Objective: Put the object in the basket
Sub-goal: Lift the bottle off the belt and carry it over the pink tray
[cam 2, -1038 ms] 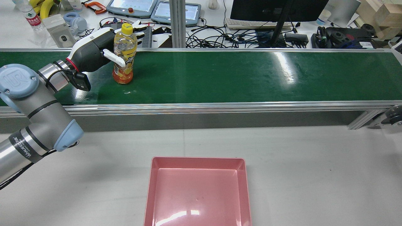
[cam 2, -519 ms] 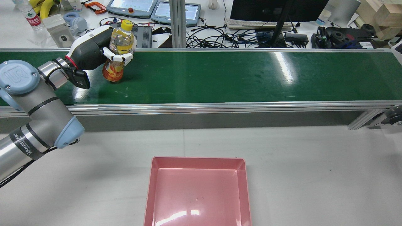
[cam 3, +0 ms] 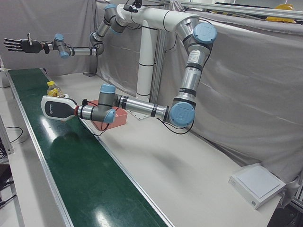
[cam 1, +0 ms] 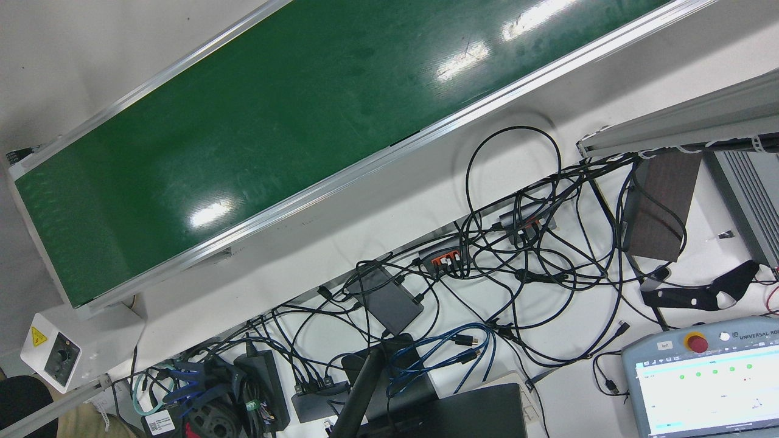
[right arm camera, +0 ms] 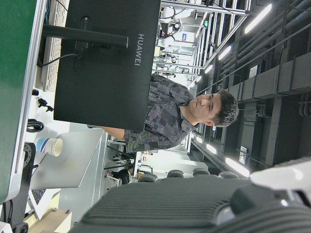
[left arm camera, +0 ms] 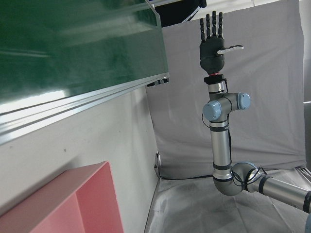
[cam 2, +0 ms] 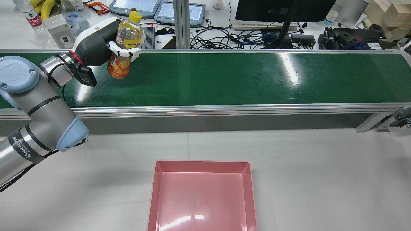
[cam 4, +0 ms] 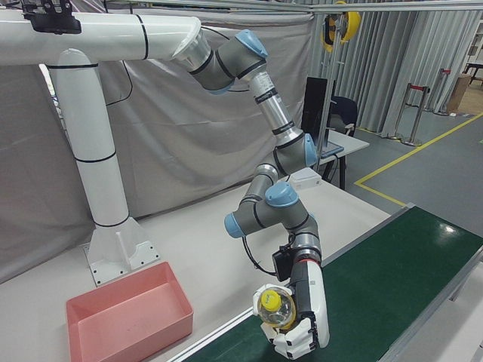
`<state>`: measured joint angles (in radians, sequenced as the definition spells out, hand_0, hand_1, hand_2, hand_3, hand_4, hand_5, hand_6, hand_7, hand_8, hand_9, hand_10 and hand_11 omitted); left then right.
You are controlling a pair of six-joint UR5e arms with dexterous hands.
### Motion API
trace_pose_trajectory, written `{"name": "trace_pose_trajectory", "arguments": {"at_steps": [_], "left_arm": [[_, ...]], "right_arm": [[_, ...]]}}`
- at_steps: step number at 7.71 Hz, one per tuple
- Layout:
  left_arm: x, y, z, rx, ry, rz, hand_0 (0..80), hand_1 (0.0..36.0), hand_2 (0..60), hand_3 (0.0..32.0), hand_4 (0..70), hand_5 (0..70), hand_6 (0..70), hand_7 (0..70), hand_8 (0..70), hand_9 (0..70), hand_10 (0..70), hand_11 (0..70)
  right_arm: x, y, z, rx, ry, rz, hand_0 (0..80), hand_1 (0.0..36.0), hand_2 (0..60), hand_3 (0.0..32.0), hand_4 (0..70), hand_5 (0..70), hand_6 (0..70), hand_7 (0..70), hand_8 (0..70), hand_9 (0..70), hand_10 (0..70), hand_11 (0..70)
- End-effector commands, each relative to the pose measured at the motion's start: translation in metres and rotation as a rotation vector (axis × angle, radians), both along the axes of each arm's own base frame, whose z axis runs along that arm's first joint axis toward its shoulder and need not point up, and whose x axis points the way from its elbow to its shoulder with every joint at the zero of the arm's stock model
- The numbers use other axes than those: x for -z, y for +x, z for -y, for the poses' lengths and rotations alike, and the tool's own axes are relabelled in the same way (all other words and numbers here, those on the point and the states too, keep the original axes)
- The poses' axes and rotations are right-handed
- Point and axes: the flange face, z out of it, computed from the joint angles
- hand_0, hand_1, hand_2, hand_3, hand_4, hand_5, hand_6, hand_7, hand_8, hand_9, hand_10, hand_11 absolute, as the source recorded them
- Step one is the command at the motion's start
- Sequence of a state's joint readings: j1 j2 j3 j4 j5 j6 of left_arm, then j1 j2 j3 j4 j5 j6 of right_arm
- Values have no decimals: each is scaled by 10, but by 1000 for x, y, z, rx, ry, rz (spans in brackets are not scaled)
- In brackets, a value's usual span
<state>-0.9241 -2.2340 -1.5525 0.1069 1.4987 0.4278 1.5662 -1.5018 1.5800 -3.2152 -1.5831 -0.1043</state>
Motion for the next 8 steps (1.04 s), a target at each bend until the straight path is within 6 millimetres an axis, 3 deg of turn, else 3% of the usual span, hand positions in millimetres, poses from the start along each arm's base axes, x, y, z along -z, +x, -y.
{"name": "trace_pose_trajectory", "arguments": {"at_steps": [1,2,3,5,7,8], "left_arm": [[65,-7,-23,-13,92,-74,491,265,600,0,700,700,700,700,700,700,700,700],[70,-9,-27,-14,104,-85,485,245,600,0,700,700,700,700,700,700,687,700],[81,8,-45,-48,124,-104,486,242,600,0,700,700,700,700,700,700,676,700],[96,101,-118,-223,147,-143,488,239,600,0,700,700,700,700,700,700,675,700],[100,172,-182,-354,171,-170,491,215,600,0,700,700,700,700,700,700,670,700],[100,198,-210,-391,183,-159,488,206,600,0,700,700,700,700,700,700,666,700]], "right_arm": [[2,0,0,0,3,0,0,0,0,0,0,0,0,0,0,0,0,0],[1,0,-1,0,2,0,0,0,0,0,0,0,0,0,0,0,0,0],[2,0,0,0,3,0,0,0,0,0,0,0,0,0,0,0,0,0],[1,0,-1,0,2,0,0,0,0,0,0,0,0,0,0,0,0,0],[2,0,0,0,3,2,0,0,0,0,0,0,0,0,0,0,0,0],[2,0,0,0,3,2,0,0,0,0,0,0,0,0,0,0,0,0]]}}
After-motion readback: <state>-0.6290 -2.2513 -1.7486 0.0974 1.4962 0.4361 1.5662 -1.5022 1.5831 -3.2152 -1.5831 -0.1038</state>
